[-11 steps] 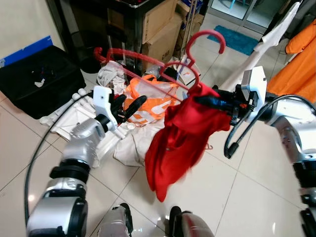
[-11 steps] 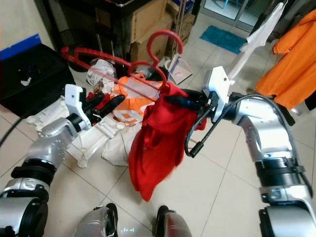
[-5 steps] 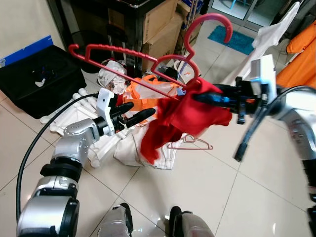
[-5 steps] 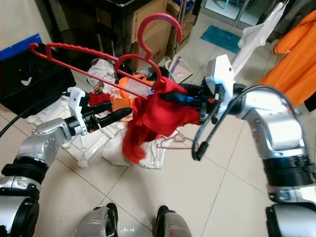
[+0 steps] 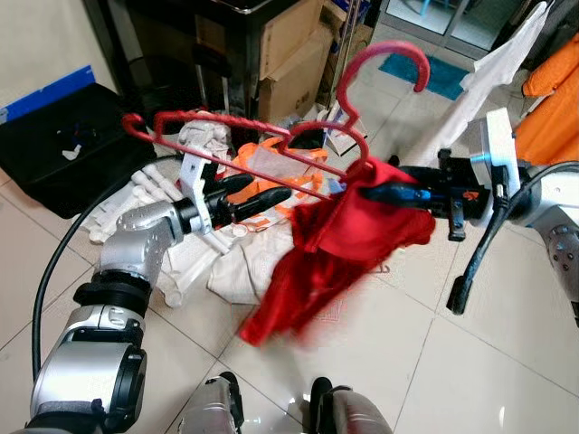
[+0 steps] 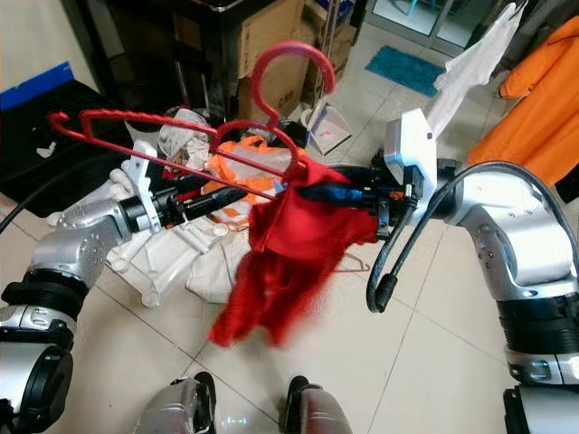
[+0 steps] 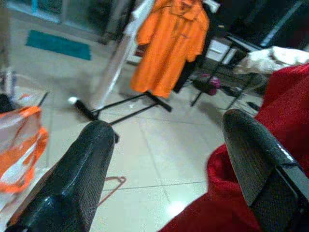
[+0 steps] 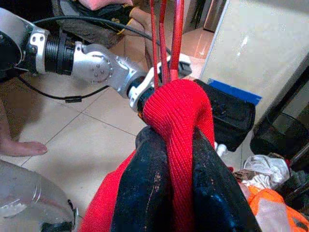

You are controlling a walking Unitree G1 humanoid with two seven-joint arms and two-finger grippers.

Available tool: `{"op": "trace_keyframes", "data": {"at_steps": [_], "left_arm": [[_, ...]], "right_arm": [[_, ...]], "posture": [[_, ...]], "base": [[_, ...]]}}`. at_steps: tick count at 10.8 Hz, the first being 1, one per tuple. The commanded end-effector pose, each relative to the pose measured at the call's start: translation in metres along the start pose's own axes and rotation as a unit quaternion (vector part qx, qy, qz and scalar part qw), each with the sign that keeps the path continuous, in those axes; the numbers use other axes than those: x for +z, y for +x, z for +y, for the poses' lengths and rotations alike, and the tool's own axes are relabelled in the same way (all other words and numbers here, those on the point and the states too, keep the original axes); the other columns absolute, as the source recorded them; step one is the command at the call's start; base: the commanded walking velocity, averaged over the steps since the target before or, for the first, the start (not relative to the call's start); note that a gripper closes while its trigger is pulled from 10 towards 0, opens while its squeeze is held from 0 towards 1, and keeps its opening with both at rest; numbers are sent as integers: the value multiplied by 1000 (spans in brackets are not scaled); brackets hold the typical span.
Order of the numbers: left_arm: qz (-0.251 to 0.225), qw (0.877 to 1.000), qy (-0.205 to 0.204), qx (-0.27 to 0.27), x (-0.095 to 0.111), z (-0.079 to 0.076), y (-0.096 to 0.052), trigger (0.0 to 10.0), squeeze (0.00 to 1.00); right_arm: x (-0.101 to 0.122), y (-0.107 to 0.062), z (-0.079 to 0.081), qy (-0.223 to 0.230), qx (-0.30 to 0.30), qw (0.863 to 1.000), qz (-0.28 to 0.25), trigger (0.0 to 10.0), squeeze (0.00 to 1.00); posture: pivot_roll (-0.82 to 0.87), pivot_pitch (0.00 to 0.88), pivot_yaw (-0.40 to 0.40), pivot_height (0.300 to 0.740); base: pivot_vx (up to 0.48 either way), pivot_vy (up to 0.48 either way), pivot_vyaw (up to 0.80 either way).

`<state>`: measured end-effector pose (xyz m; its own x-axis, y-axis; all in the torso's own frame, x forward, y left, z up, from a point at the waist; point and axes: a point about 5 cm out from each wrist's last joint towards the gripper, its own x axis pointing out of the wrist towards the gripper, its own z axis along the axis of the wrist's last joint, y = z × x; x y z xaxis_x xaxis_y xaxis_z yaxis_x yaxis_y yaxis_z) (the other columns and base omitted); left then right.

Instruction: Hang hanger

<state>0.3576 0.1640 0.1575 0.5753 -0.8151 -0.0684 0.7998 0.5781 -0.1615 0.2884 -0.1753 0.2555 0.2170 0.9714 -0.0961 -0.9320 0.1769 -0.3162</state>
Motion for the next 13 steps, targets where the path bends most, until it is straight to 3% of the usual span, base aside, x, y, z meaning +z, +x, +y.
{"op": "trace_keyframes", "data": {"at_steps": [1, 4, 7, 10, 13], "left_arm": [[7, 1000, -2, -23, -1, -5, 4, 10000, 0], [21, 997, -9, -75, -7, -16, 7, 10000, 0], [53, 998, -6, -25, -16, -5, 12, 10000, 0], [70, 997, 4, -12, -15, -1, 13, 10000, 0], [94, 993, 5, -74, -15, -7, 20, 10000, 0]], "right_arm": [[10, -5, 2, -18, 2, 1000, -5, 0, 0], [11, -8, 4, -21, 8, 1000, -1, 0, 0], [18, -6, 7, -33, 26, 999, -1, 0, 0], [23, -8, 9, -40, 31, 999, 3, 0, 0], [30, -8, 18, -48, 56, 997, 7, 0, 0]], "posture": [[-132, 158, -49, 740], [-139, 154, -51, 740], [-139, 157, -59, 740], [-148, 159, -60, 740], [-163, 163, -59, 740]], "base": [[0, 0, 0], [0, 0, 0], [0, 0, 0], [0, 0, 0], [0, 0, 0]]}}
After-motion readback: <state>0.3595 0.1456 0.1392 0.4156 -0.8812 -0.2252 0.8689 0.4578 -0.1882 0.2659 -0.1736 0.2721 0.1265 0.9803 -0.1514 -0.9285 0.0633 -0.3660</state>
